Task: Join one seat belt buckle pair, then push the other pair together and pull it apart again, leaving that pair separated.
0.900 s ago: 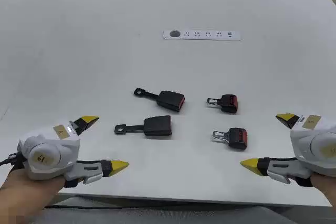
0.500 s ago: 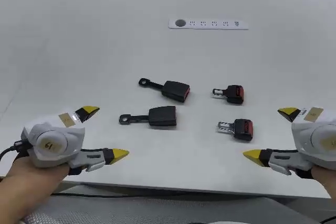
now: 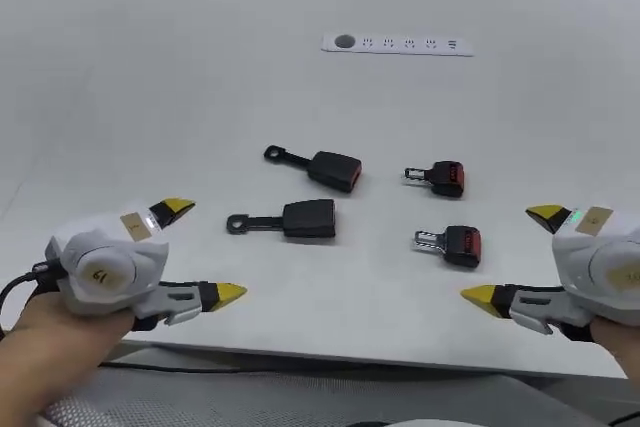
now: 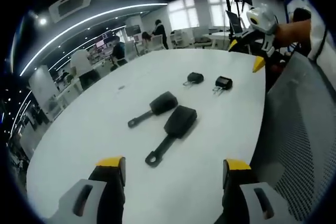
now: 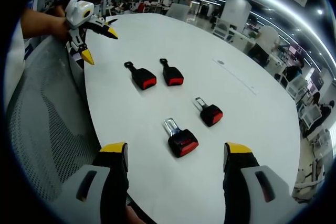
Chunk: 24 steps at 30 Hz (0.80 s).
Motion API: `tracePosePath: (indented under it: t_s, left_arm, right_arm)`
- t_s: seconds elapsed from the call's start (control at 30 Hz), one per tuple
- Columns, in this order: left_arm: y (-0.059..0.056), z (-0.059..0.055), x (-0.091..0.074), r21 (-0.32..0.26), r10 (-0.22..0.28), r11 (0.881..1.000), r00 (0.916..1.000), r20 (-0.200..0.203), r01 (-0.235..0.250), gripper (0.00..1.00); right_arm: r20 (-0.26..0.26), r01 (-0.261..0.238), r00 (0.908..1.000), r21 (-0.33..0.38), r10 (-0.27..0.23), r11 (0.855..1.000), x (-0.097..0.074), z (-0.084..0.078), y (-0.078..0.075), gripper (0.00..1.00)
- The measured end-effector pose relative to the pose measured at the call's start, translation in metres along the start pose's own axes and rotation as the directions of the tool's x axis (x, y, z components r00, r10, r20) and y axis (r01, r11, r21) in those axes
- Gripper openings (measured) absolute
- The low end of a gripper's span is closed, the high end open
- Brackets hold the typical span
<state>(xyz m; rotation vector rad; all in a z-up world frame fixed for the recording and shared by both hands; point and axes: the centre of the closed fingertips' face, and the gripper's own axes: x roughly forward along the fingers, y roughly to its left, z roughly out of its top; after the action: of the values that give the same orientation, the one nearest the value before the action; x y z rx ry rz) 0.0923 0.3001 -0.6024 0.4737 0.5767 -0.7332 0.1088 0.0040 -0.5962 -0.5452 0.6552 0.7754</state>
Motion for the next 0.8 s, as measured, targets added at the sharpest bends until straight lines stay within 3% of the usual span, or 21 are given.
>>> tracePosePath:
  t_s: [0.37,0.8]
  left_arm:
    - [0.01,-0.006,-0.002,-0.074,0.015,0.997,0.9998,0.011,-0.014,0.73]
    - [0.005,-0.007,0.001,-0.042,-0.003,0.999,1.0,-0.001,0.003,0.73]
  right_arm:
    - [0.008,-0.01,0.9999,-0.004,0.01,1.0,0.003,0.004,0.001,0.73]
    - [-0.003,-0.011,0.9999,0.007,0.011,1.0,0.002,-0.003,0.002,0.71]
